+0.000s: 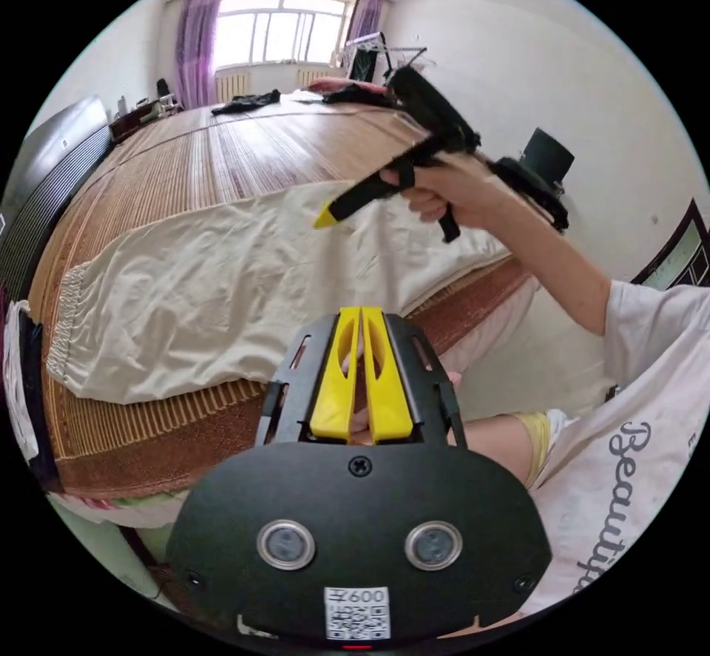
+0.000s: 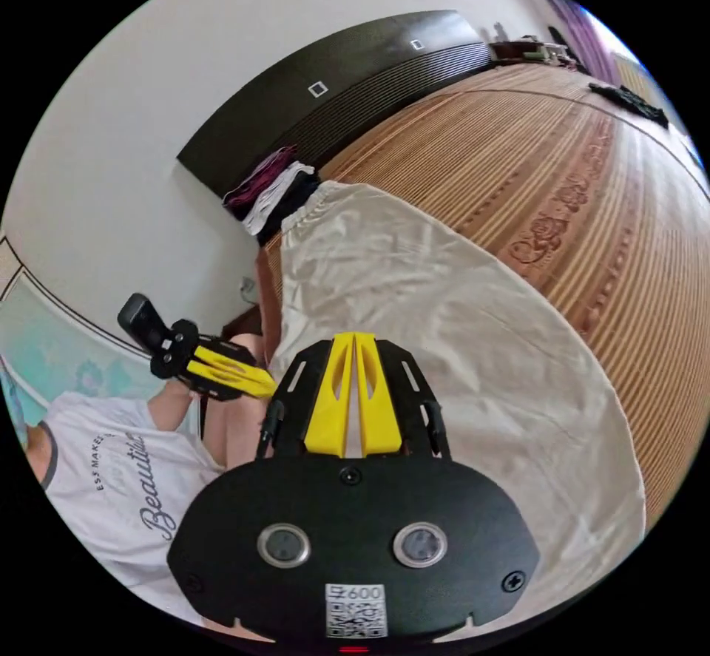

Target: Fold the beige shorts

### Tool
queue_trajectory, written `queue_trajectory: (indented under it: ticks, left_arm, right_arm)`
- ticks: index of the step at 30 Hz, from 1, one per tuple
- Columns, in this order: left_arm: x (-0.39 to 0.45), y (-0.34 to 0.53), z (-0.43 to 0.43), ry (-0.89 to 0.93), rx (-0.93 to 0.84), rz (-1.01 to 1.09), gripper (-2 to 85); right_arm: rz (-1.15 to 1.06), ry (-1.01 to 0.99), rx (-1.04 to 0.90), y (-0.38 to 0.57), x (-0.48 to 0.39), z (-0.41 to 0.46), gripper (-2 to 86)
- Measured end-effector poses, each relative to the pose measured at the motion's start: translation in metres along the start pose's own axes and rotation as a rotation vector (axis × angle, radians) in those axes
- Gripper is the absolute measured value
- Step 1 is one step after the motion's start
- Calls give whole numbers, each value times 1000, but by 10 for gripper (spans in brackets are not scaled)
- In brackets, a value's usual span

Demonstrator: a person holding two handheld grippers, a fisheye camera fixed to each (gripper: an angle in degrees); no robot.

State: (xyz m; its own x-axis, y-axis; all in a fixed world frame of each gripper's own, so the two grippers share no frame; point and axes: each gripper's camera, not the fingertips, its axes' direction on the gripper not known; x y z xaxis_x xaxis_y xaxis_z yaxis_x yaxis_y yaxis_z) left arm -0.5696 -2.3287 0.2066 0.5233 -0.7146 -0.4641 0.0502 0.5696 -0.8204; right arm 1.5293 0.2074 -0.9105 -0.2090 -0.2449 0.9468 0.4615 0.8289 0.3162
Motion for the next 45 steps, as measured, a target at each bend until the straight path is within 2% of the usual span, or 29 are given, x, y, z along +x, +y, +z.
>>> queue_trajectory:
  ticks: [1, 3, 5, 6, 7, 9, 12, 14, 16, 18, 19, 22, 23, 25, 27, 29, 31, 34, 35, 37, 41, 45]
  left_arm:
    - [-17, 0, -13, -11, 68, -32, 6]
    - [-43, -3, -17, -164, 57, -50, 5]
    - [-89, -4, 8, -391, -101, -90, 5]
    - [-103, -2, 18, -408, -159, -100, 6]
    - [-125, 5, 35, -372, -240, -95, 6]
    - [-143, 20, 26, -304, -150, -81, 7]
    - [-166, 45, 19, -219, -46, -158, 7]
    - [-177, 62, 16, -172, 19, -217, 7]
    - [-177, 67, 15, -181, 31, -217, 7]
    - [-173, 69, 15, -214, 24, -199, 7]
    - [-170, 71, 15, -234, 24, -186, 7]
    - [-168, 77, 14, -259, 31, -172, 7]
    - [-168, 79, 13, -259, 32, -172, 7]
    - [-170, 83, 12, -255, 33, -176, 7]
    - [-172, 86, 10, -249, 38, -184, 7]
    - [-170, 91, 8, -262, 45, -185, 7]
    - [-167, 93, 8, -285, 42, -175, 7]
    - [-160, 98, 7, -327, 44, -152, 8]
    - [-157, 99, 7, -343, 44, -144, 8]
    - [-154, 101, 6, -363, 43, -136, 8]
    - [-147, 104, 1, -403, 36, -120, 8]
    - [-129, 99, -13, -477, -37, -158, 8]
  right_arm:
    - [-44, -14, -60, -7, -9, 15, -8]
    - [-98, -28, -200, -17, -16, 41, -8]
    - [-111, -64, -267, -26, -10, 54, -8]
    - [-106, -88, -259, -28, -6, 52, -8]
    - [-66, -120, -235, -31, 5, 45, -8]
    - [-7, -125, -194, -35, 26, 30, -9]
    - [212, -117, -2, -37, 77, -13, -9]
    - [411, 37, 226, -25, 109, -57, -8]
    - [476, 147, 331, -17, 116, -78, -8]
    - [449, 134, 361, -18, 110, -82, -8]
    - [374, 67, 328, -25, 101, -74, -9]
    - [227, -94, 108, -48, 82, -36, -8]
    - [238, -60, 42, -52, 80, -25, -8]
    - [249, -36, 52, -51, 83, -27, -8]
    - [358, 25, 153, -43, 92, -44, -8]
    - [435, 186, 339, -27, 84, -68, -9]
    - [361, 146, 354, -30, 73, -67, -9]
    - [267, -31, 206, -46, 60, -36, -8]
    - [265, -33, 142, -49, 56, -24, -8]
    - [264, 82, 78, -47, 48, -16, -8]
    - [233, 368, 188, -14, -9, -33, -8]
    - [1, 242, 156, 28, -89, -22, -8]
